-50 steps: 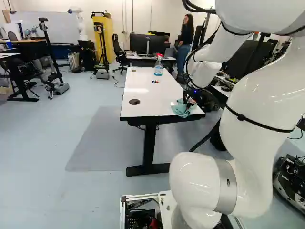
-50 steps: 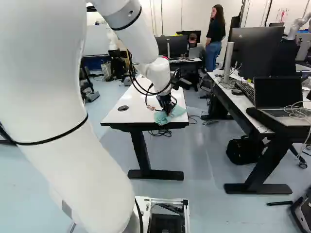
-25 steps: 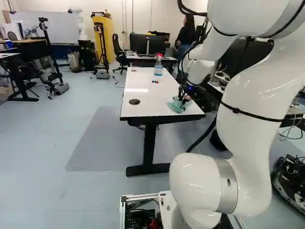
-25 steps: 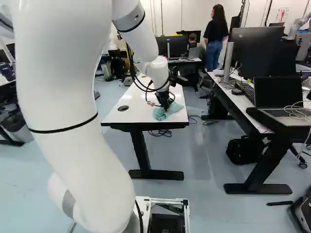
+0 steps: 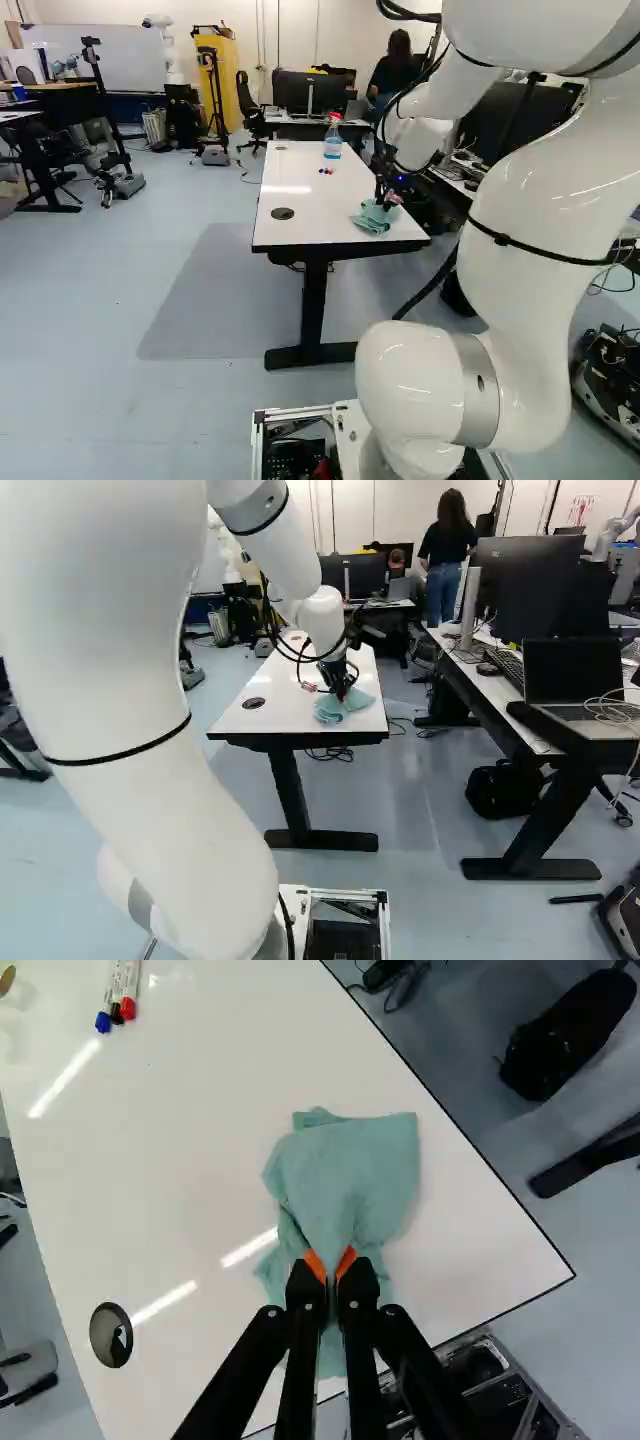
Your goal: Clean the table with the green towel
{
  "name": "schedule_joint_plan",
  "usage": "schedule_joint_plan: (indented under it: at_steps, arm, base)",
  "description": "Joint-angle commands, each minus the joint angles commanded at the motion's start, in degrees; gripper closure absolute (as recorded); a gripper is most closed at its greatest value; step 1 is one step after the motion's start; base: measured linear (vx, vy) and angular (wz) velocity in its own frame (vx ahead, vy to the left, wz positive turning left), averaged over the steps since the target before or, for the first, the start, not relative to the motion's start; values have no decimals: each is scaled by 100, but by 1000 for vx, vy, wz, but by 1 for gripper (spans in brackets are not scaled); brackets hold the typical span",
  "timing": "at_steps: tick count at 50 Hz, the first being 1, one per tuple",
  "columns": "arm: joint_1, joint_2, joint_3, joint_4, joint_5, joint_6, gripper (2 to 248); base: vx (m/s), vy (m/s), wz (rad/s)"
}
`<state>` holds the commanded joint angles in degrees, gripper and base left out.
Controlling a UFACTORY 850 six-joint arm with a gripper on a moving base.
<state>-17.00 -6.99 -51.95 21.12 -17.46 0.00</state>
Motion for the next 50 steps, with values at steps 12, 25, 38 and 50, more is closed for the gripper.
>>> schedule_joint_plan:
  at_steps: [12, 25, 38, 50]
  arm:
    - [46, 407, 242, 0, 0, 0, 220]
    - [149, 784, 602, 0, 0, 0, 220]
    - [273, 1196, 1009, 0, 0, 0, 220]
    - [394, 1585, 1374, 0, 0, 0, 220]
  base:
    - [0, 0, 0]
    - [0, 0, 0]
    - [0, 0, 0]
    - [0, 0, 0]
